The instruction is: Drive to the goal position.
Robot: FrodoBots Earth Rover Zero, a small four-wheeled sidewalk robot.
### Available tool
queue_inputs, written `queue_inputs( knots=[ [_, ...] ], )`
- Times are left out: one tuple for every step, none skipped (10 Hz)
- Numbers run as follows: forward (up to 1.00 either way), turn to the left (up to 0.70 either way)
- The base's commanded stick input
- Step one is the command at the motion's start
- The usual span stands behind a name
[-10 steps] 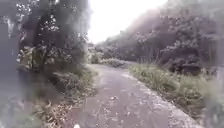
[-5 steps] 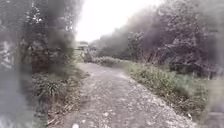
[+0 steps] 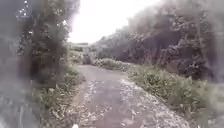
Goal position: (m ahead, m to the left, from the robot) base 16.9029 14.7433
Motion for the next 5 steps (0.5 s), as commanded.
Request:
queue_inputs(
  knots=[
    [1.00, 0.00],
    [1.00, 0.00],
    [1.00, 0.00],
    [1.00, 0.00],
    [1.00, 0.00]
  ],
)
